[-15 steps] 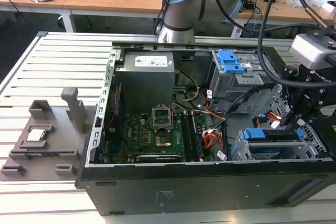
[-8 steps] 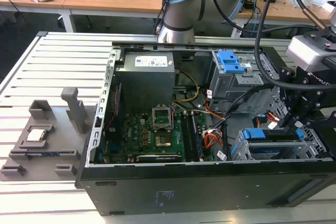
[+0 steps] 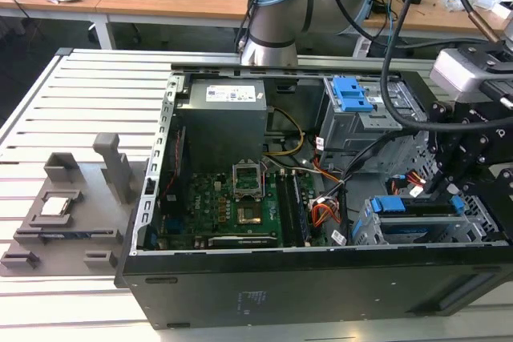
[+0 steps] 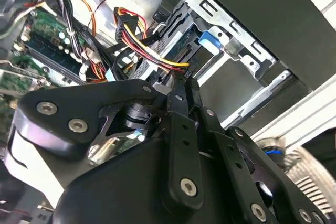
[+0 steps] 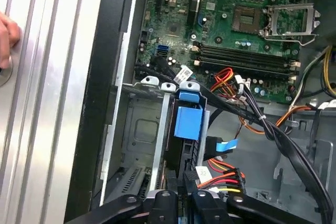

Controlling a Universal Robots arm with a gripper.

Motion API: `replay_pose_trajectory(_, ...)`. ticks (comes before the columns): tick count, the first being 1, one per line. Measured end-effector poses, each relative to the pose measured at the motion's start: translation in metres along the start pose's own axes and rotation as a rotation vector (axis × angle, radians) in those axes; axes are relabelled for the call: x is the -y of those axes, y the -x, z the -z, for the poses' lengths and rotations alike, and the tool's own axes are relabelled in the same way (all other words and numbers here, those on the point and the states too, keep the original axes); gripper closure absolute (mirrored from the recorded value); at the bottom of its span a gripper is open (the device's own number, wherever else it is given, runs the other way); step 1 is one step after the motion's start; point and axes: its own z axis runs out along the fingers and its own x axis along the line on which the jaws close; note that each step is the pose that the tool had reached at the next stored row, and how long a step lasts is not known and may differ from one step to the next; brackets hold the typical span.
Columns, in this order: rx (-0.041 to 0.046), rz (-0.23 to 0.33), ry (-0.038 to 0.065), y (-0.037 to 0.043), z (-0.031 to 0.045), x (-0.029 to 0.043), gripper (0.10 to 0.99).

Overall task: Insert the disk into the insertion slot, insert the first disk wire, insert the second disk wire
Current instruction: 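Insert the first disk wire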

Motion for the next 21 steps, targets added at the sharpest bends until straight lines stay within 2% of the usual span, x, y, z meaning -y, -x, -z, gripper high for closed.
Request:
replay_pose_trajectory(2, 0.0038, -0.063, 0.003, 0.0000, -0.0002, 0.0000, 0.918)
replay_pose_trajectory(4, 0.0076, -0.092, 0.004, 0.0000, -0.0001, 0.0000, 0.918)
replay_pose_trajectory(5, 0.0192, -0.110, 0.004, 0.0000, -0.0003, 0.0000, 0.918)
replay_pose_trajectory(6, 0.0393, -0.119, 0.002, 0.0000, -0.0002, 0.0000, 0.918)
replay_pose_trajectory(7, 0.0459, -0.123, 0.002, 0.0000, -0.0002, -0.0001, 0.918)
replay_pose_trajectory(11, 0.0486, -0.161, 0.003, 0.0001, -0.0015, -0.0002, 0.918)
replay_pose_trajectory(21, 0.0486, -0.154, 0.003, -0.0004, -0.0047, -0.0001, 0.918)
